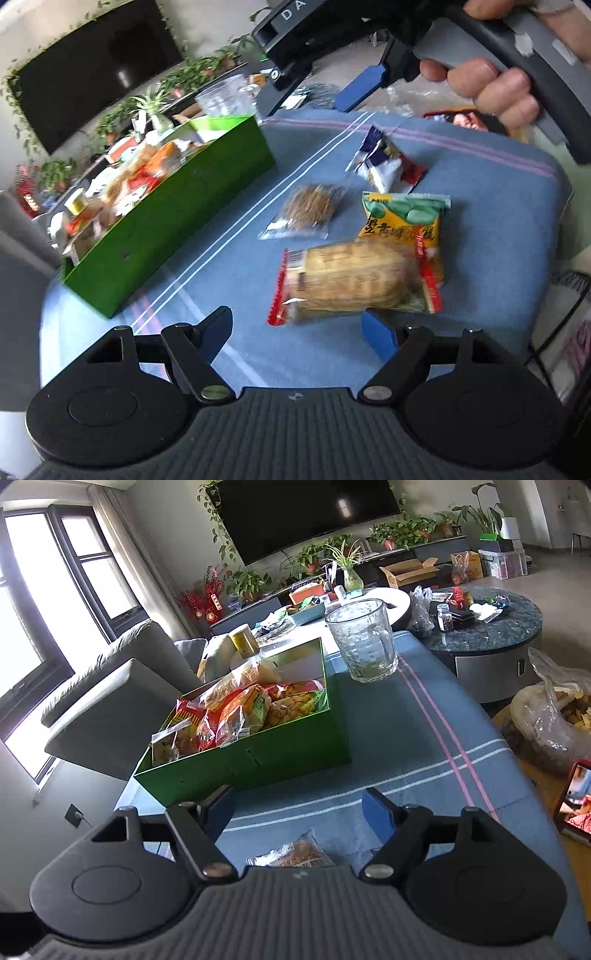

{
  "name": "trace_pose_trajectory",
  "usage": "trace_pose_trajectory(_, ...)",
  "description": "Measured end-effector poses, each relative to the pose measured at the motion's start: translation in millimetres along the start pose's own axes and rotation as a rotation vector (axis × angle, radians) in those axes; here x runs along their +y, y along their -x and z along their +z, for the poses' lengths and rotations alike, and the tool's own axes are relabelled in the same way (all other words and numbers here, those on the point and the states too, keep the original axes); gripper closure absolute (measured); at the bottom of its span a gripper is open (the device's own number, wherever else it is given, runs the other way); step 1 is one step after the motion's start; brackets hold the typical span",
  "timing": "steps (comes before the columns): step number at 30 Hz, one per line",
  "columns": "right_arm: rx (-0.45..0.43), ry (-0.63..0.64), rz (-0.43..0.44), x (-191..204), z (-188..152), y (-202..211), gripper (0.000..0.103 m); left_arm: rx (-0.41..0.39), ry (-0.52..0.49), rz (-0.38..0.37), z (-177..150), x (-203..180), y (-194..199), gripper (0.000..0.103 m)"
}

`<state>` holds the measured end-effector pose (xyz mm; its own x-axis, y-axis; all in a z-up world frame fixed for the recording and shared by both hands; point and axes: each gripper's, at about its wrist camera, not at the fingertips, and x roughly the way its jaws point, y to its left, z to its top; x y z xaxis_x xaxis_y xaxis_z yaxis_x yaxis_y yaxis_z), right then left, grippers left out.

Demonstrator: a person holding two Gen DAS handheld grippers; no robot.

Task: Organize snacks
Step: 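Move the left tool to the wrapped pastry with red top and grasp it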

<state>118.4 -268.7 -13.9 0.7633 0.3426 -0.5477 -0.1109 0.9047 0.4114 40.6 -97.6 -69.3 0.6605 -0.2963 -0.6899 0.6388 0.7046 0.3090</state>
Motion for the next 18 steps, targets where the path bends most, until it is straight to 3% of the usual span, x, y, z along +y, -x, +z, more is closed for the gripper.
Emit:
trace_pose_trajectory(5,0.010,-0.058,0.007,-11,1,-1,0.031,0.006,0.044,-0.044,8,7,-10,0.028)
trace_pose_trajectory(10,0.014,-0.062,-0.016,-17,-2,-1,0.031,0.038,0.188,0.010,5,29,-22,0.021)
trace_pose_trajectory(15,0.015,-0.051,-0.017,-18,-3,-1,0.031,0.081,0.343,0.093,-4,61,-25,0.023)
trace_pose_trajectory(18,0.011,-0.047,-0.035,-20,-3,-1,0.031,0.085,0.399,0.097,-6,69,-18,0.023)
